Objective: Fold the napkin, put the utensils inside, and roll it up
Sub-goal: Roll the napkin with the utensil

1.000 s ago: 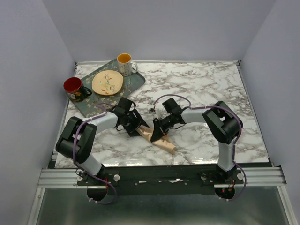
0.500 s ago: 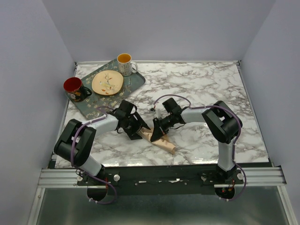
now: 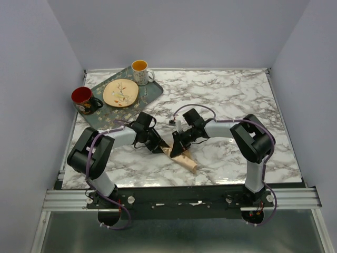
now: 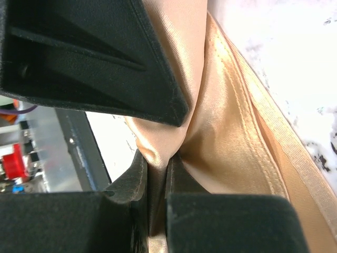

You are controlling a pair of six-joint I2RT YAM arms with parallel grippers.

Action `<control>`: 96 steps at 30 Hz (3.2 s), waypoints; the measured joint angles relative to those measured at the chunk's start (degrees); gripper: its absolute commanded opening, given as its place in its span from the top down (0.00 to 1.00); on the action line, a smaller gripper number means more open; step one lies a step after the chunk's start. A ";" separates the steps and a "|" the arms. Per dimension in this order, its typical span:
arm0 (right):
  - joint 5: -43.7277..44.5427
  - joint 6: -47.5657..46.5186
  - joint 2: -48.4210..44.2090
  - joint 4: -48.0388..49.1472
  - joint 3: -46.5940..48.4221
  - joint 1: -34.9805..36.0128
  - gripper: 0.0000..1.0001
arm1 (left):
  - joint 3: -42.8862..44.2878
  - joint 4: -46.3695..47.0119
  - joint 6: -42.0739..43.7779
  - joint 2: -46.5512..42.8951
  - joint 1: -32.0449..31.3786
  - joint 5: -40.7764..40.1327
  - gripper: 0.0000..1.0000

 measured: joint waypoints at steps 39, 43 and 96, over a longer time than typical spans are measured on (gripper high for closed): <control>69.90 6.69 -8.11 -22.53 11.06 31.32 0.37 | 9.01 -17.64 -0.94 2.45 -1.77 -5.66 1.00; 73.11 6.71 -5.66 -22.21 10.95 32.81 0.43 | 9.09 -17.92 -1.64 2.56 -1.75 -5.53 1.00; 12.46 4.50 -7.41 11.93 -8.04 2.27 0.99 | 2.51 -12.85 12.02 -16.63 10.71 -7.19 0.01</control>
